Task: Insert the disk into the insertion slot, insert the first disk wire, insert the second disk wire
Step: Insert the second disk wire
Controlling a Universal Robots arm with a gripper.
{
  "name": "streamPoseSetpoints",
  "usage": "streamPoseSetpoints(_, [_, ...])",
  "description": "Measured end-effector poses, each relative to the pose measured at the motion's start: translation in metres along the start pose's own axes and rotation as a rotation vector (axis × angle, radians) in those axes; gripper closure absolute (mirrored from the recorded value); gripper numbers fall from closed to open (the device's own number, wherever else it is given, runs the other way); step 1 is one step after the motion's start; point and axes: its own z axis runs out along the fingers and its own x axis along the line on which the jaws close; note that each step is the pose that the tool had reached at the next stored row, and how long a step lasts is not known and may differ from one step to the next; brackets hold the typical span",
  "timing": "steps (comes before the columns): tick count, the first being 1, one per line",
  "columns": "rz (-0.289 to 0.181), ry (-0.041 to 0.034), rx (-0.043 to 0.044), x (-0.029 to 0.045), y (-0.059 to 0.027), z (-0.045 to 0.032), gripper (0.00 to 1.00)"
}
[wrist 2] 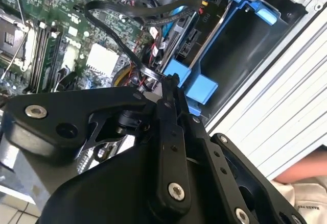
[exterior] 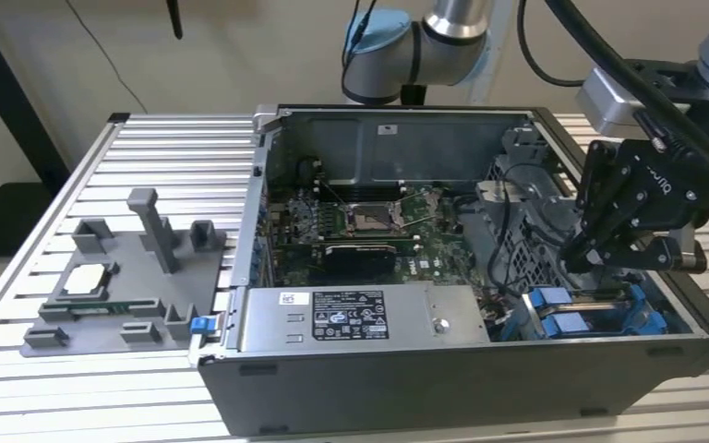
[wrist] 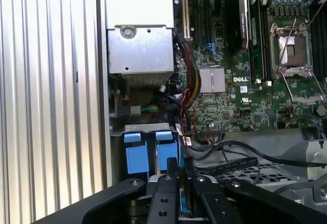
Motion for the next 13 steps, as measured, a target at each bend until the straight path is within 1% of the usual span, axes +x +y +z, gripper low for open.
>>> streamPoseSetpoints(2, [0.000,-0.0001,0.0001,0.0000,-0.0001,0.0011,1.00])
streamPoseSetpoints(4, [0.000,0.0009,0.0035,0.0004,-0.0003,0.0036,1.00])
streamPoseSetpoints(8, [-0.004,0.0023,0.0260,0.0008,-0.0008,0.0074,1.00])
streamPoseSetpoints(13, [-0.009,0.0002,0.0597,0.0001,-0.0012,0.0121,1.00])
